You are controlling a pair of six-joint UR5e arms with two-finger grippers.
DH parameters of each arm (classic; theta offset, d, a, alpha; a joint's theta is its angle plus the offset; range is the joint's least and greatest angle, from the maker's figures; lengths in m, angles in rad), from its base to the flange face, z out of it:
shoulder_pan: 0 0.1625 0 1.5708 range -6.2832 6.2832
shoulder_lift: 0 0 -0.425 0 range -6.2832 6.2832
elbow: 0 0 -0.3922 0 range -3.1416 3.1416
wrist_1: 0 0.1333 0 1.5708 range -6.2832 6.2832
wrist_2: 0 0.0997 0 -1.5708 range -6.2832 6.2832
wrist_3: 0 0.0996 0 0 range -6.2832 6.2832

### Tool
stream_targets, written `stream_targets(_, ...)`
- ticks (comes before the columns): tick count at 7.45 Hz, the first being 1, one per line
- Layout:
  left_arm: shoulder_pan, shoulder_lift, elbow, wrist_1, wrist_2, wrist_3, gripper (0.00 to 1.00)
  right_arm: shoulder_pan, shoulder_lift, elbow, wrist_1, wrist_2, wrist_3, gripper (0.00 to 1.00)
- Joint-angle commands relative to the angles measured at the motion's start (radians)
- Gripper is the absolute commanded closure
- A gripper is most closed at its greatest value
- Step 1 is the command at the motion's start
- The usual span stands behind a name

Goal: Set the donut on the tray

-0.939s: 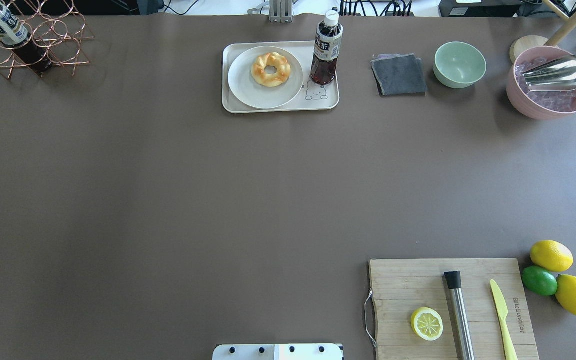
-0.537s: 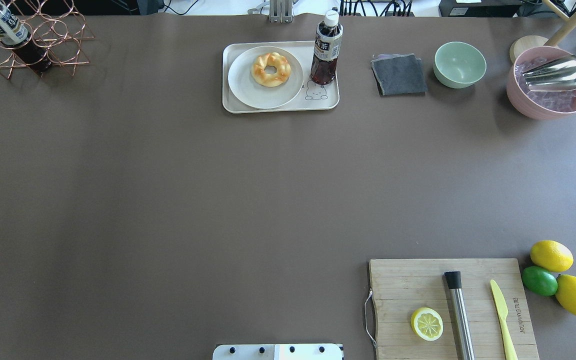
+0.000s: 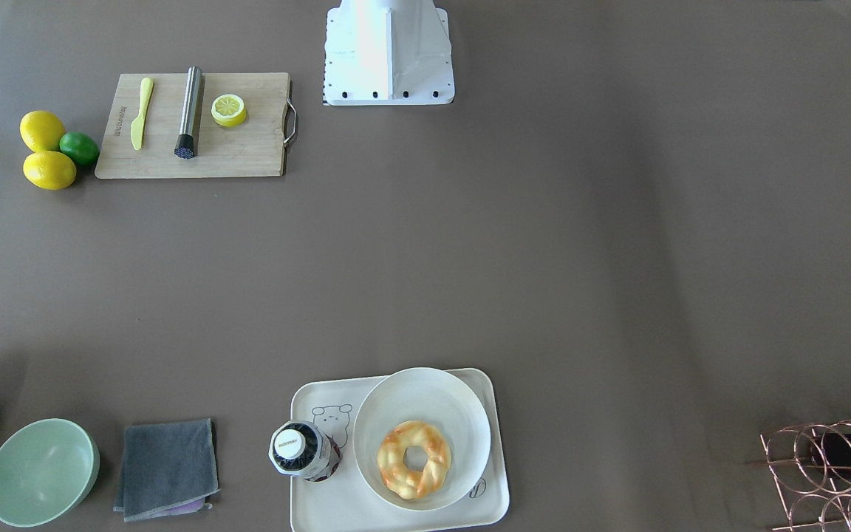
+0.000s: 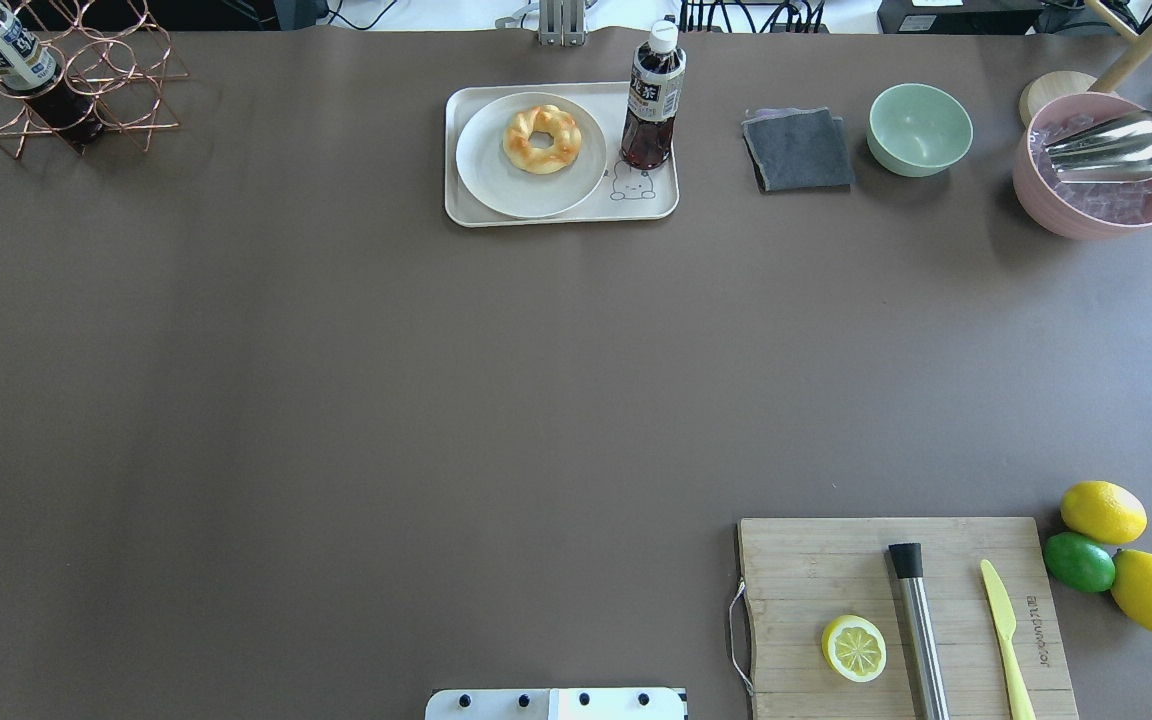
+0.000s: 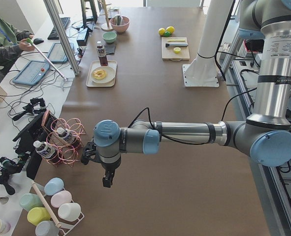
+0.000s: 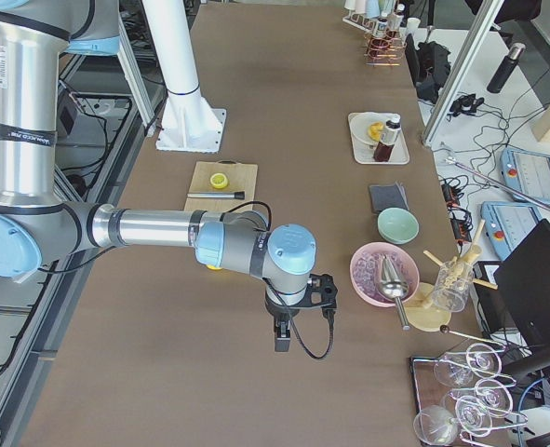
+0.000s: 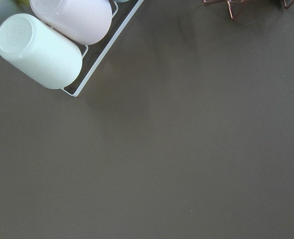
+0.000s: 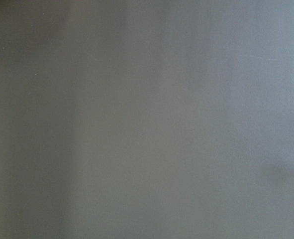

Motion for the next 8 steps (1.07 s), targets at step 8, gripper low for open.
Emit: stream_targets(8,-0.006,-0.024,-0.031,0.109,-0.003,0.007,0.02,0.000,-0.013,0.001,-0.001,0.005,-0.003,0.00)
